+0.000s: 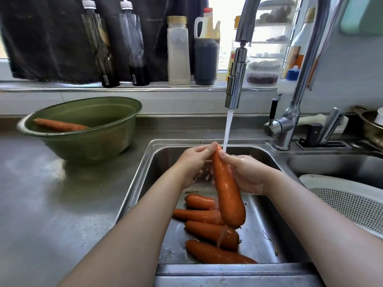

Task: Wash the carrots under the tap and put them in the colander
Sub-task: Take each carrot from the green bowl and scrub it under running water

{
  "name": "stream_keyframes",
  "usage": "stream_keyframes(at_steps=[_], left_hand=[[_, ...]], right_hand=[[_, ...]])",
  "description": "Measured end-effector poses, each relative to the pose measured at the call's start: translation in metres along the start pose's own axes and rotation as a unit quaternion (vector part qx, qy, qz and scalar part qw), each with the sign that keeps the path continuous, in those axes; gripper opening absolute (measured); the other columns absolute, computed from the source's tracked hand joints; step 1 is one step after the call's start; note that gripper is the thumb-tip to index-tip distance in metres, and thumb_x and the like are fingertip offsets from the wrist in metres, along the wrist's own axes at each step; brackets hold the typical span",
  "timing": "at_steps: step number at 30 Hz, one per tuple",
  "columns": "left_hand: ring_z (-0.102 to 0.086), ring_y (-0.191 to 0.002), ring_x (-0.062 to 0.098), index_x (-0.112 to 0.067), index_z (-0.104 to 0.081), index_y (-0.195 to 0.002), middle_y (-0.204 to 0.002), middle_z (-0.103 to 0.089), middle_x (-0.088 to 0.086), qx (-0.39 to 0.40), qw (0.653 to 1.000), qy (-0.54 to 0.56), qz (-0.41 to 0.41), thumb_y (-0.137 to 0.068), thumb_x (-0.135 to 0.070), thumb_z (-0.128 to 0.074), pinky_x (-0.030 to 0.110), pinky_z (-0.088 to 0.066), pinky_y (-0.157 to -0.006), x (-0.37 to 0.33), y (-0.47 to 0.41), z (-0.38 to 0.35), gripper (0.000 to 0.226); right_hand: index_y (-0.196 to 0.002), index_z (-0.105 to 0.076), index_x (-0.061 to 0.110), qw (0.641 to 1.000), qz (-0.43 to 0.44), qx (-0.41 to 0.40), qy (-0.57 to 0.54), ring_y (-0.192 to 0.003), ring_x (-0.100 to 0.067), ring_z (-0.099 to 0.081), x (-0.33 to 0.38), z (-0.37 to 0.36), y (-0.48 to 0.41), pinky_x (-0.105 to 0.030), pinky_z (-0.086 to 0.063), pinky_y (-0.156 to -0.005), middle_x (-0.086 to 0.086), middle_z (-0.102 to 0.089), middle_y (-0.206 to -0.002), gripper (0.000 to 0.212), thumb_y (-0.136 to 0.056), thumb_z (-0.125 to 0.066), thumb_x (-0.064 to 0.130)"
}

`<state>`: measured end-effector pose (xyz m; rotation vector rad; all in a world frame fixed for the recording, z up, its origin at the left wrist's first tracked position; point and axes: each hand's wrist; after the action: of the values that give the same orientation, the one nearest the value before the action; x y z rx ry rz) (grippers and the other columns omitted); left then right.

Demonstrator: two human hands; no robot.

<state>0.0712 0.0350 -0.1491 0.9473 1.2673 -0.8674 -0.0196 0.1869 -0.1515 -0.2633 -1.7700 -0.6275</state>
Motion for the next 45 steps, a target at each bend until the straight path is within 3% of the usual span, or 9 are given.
stream_keyframes(at_steps=[7,15,20,28,31,33,35,39,45], left_hand=[[-0.067,-0.120,0.028,-0.021,-0.045,-0.150,-0.134,-0.066,0.010,0.267,0.948,-0.067,0.157,-0.086,-0.050,-0.077,0.044,-0.057,-0.094,0.012,0.002,0.020,0.077],[-0.074,-0.094,0.028,-0.014,-0.054,-0.141,-0.116,-0.073,0.014,0.149,0.972,-0.054,0.173,-0.100,-0.048,-0.057,0.037,-0.059,-0.075,0.015,-0.003,0.045,0.052],[-0.074,-0.073,0.024,-0.015,-0.059,-0.135,-0.104,-0.073,0.015,0.087,0.976,-0.070,0.187,-0.095,-0.058,-0.062,0.031,-0.055,-0.055,0.018,-0.006,0.057,0.058],[-0.070,-0.076,0.022,-0.015,-0.060,-0.132,-0.104,-0.072,0.013,0.131,0.971,-0.052,0.194,-0.071,-0.063,-0.075,0.029,-0.053,-0.053,0.013,-0.002,0.062,0.079],[-0.070,-0.075,0.025,-0.010,-0.060,-0.129,-0.097,-0.072,0.016,0.127,0.968,-0.037,0.214,-0.073,-0.062,-0.073,0.032,-0.057,-0.055,0.012,-0.002,0.060,0.077],[-0.071,-0.075,0.027,-0.009,-0.060,-0.125,-0.094,-0.072,0.017,0.132,0.963,-0.013,0.237,-0.082,-0.062,-0.068,0.034,-0.060,-0.060,0.011,0.000,0.057,0.069],[-0.073,-0.077,0.027,-0.006,-0.060,-0.126,-0.102,-0.074,0.017,0.144,0.958,0.005,0.249,-0.092,-0.062,-0.060,0.034,-0.061,-0.064,0.010,0.001,0.055,0.065],[-0.073,-0.085,0.025,-0.005,-0.057,-0.137,-0.109,-0.075,0.013,0.187,0.951,0.035,0.244,-0.097,-0.059,-0.052,0.036,-0.060,-0.072,0.008,0.003,0.051,0.067],[-0.073,-0.094,0.024,-0.011,-0.050,-0.141,-0.112,-0.073,0.013,0.198,0.961,0.007,0.192,-0.083,-0.043,-0.071,0.035,-0.060,-0.075,0.007,0.005,0.039,0.070]], right_hand=[[-0.149,-0.041,-0.002,0.978,0.058,-0.097,-0.178,-0.088,-0.027,-0.076,0.005,0.008,-0.007,-0.044,-0.063,-0.068,-0.023,-0.067,-0.114,0.051,-0.109,-0.045,0.030],[-0.138,-0.052,0.009,0.976,0.082,-0.196,-0.053,-0.104,-0.041,-0.071,0.003,0.010,-0.007,-0.048,-0.064,-0.071,-0.024,-0.060,-0.129,0.054,-0.090,-0.072,-0.004],[-0.111,-0.067,0.017,0.970,0.084,-0.211,0.081,-0.096,-0.037,-0.075,0.001,0.004,-0.005,-0.045,-0.064,-0.074,-0.021,-0.065,-0.122,0.041,-0.077,-0.090,0.015],[-0.101,-0.071,0.016,0.946,0.102,-0.303,0.060,-0.100,-0.038,-0.072,0.007,-0.009,-0.010,-0.050,-0.065,-0.071,-0.019,-0.068,-0.114,0.023,-0.105,-0.059,0.035],[-0.130,-0.061,0.013,0.967,0.090,-0.237,-0.034,-0.112,-0.038,-0.067,0.006,-0.004,-0.010,-0.052,-0.064,-0.076,-0.024,-0.061,-0.130,0.025,-0.108,-0.051,0.022],[-0.149,-0.043,0.017,0.975,0.082,-0.141,-0.153,-0.121,-0.039,-0.063,0.003,-0.002,-0.008,-0.054,-0.061,-0.084,-0.026,-0.057,-0.136,0.051,-0.103,-0.055,0.000],[-0.147,-0.041,0.018,0.977,0.084,-0.111,-0.159,-0.123,-0.040,-0.061,0.001,-0.002,-0.009,-0.053,-0.059,-0.092,-0.025,-0.055,-0.137,0.064,-0.094,-0.062,-0.010],[-0.140,-0.050,0.008,0.974,0.082,-0.186,-0.103,-0.115,-0.038,-0.067,0.001,-0.009,-0.016,-0.051,-0.061,-0.092,-0.024,-0.059,-0.133,0.063,-0.085,-0.080,0.016],[-0.124,-0.056,0.019,0.942,0.071,-0.325,-0.041,-0.104,-0.033,-0.069,0.007,-0.005,-0.022,-0.048,-0.064,-0.080,-0.015,-0.064,-0.114,0.028,-0.108,-0.049,0.041]])
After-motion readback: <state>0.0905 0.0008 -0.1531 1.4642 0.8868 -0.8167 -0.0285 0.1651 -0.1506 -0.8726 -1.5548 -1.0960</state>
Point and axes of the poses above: each hand's wrist, its own y-axis away from the middle knuckle, its own z-axis out of the back of the hand, x = y × z
